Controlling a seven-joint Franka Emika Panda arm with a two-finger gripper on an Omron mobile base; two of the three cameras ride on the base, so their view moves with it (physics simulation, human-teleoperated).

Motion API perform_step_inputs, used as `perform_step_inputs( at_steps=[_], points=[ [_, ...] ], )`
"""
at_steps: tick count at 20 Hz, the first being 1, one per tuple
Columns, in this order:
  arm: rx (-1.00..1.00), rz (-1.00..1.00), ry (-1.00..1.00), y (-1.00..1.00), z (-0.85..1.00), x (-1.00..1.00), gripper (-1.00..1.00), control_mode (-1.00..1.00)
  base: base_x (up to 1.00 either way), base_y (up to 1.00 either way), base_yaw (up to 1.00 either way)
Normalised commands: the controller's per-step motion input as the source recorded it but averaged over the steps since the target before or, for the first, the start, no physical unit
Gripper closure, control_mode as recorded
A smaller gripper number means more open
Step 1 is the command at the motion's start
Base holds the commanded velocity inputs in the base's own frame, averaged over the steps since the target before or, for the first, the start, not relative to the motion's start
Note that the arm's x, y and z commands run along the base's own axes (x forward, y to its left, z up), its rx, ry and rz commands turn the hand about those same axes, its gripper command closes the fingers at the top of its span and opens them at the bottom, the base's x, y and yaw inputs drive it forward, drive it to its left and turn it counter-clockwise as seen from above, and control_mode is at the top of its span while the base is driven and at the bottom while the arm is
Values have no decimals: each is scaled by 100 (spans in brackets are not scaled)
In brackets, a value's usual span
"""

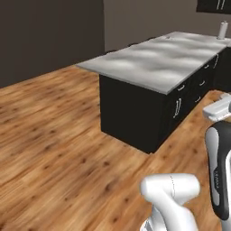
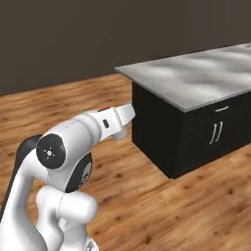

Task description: Retrieve the shaker from the cabinet and place it next the steak on a plate on the dining table.

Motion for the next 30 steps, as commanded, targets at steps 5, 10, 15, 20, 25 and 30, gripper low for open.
perform_step_inputs(
  at_steps=[5,10,15,20,25,30],
  points=[
    [0,0,0,0,0,0,100,100,100,66,37],
    [0,0,0,0,0,0,100,100,100,55,32],
    [0,0,0,0,0,0,100,100,100,49,24],
    [0,0,0,0,0,0,100,100,100,35,12],
    [0,0,0,0,0,0,100,100,100,48,-3],
    [0,0,0,0,0,0,100,100,100,50,-24]
  ],
)
